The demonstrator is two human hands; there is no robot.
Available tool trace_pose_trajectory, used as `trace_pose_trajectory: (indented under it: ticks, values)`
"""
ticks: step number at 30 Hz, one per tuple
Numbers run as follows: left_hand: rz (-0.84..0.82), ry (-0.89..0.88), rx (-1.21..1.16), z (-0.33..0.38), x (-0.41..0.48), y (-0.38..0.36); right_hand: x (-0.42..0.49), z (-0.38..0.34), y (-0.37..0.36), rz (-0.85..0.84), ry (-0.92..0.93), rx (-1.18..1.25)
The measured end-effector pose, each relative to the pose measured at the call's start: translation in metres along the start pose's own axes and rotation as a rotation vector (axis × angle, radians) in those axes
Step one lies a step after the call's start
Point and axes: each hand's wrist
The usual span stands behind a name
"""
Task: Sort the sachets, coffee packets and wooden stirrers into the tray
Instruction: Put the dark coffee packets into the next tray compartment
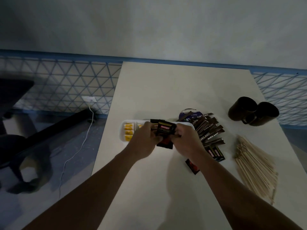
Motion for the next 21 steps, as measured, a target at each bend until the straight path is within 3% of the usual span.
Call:
trace_pose_trajectory:
  ticks: [5, 10, 14, 21]
  values:
    - [0.048, -0.05, 0.323, -0.002, 0.014, 0.031, 0.018, -0.013, 0.007, 0.008, -0.007, -0.163]
    - [-0.055, 0.067, 0.62, -0.013, 0.023, 0.04, 0.035, -0.025, -0.001, -0.003, 0.028, -0.279]
    - [-0.106, 0.154, 0.646, -0.024, 0.028, 0.038, 0.041, -0.03, -0.009, -0.034, 0.052, -0.322]
    - [-0.089, 0.125, 0.576, -0.032, 0.032, 0.038, 0.047, -0.033, -0.02, -0.081, 0.072, -0.413]
Point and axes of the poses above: each hand's wrist, its own x-axis towards the middle knuckle, its own y-axis out of the back of the hand, z = x × y, and after that the axes turned 8 degrees about -x, right-handed
